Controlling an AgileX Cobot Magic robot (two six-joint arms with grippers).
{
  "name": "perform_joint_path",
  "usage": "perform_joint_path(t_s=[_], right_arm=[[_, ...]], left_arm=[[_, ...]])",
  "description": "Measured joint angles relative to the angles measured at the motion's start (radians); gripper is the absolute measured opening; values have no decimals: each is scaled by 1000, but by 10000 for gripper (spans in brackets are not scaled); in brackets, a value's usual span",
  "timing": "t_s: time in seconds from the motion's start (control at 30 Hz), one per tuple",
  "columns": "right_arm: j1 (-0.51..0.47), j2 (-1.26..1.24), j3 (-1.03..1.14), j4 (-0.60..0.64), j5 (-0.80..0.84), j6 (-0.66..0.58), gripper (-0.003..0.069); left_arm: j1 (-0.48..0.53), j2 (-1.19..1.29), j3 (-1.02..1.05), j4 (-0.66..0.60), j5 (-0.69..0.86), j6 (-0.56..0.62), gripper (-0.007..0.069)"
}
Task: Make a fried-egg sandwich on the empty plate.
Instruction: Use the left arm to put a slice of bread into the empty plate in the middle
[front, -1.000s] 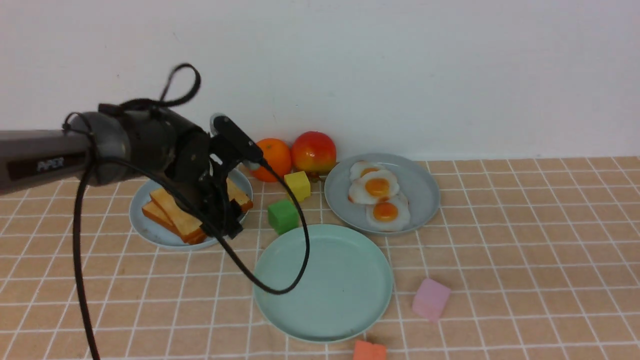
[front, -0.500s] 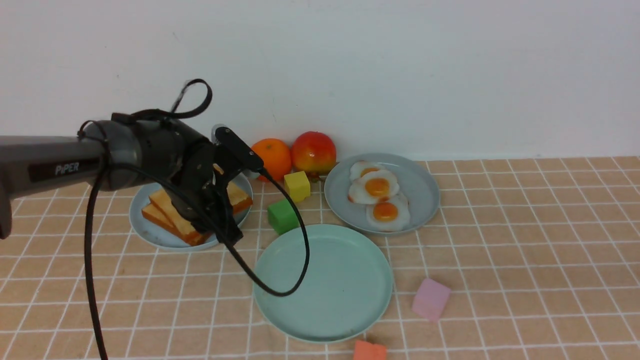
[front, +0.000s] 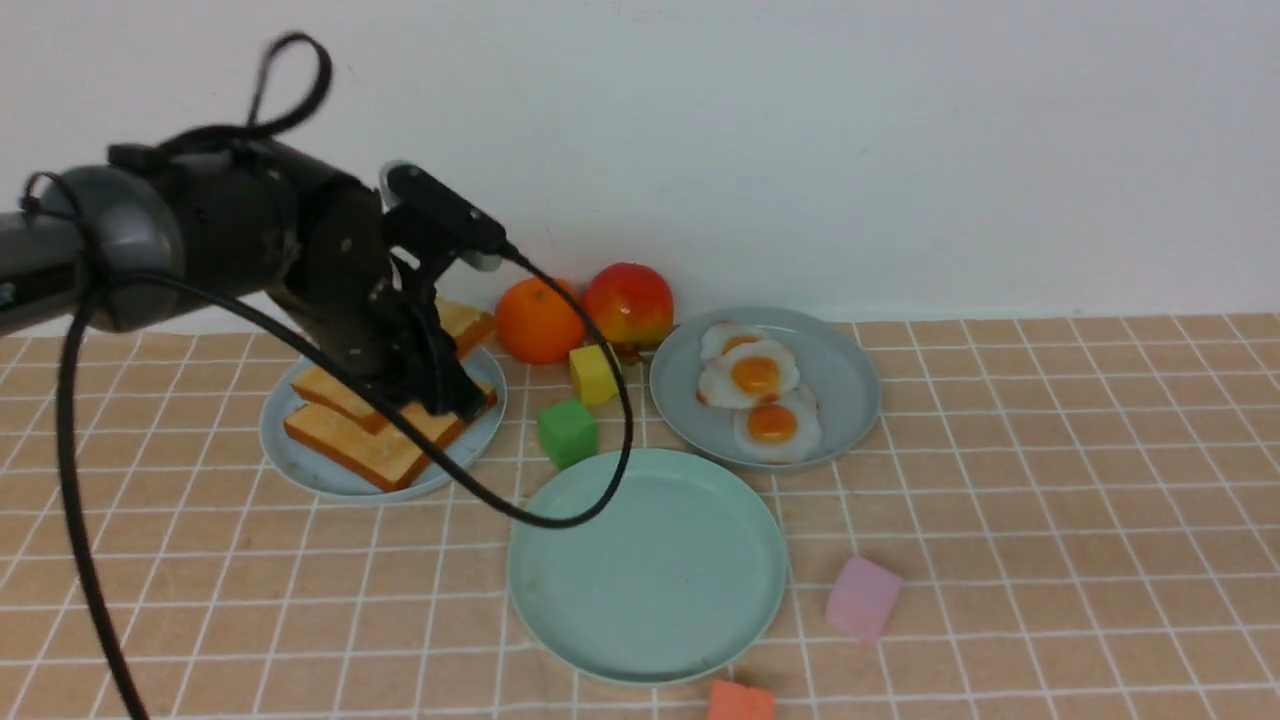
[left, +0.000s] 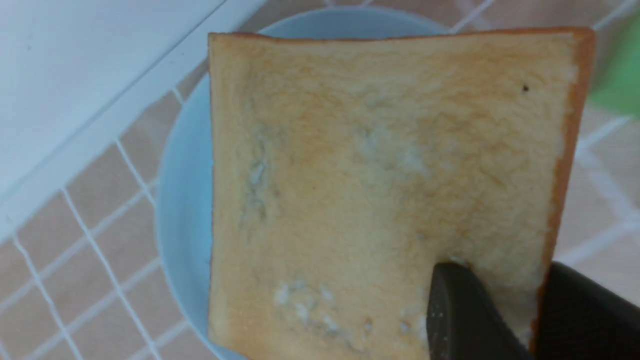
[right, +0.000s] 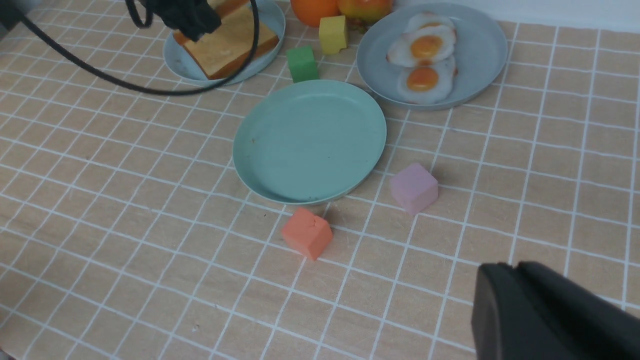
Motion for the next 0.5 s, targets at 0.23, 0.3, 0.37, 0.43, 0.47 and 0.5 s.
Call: perform_joint_path(t_s=[0.23, 0.3, 0.37, 0.43, 0.47, 0.5], right_arm=[[0, 0, 0, 3, 15, 0, 52], [0, 0, 0, 3, 20, 0, 52], [0, 0, 0, 3, 35, 0, 52], [0, 0, 0, 4, 47, 0, 52], [0, 0, 0, 4, 53, 0, 52], [0, 0, 0, 4, 63, 0, 53]], left_arm=[[-338, -106, 76, -95, 54, 106, 181], [-387, -95, 86, -80, 52, 109, 181], [-435, -61, 94, -30, 34, 82, 179], [-448, -24, 96, 24, 12, 51, 176], [-449, -2, 97, 40, 3, 36, 176], [-451, 26, 97, 57, -5, 18, 176]])
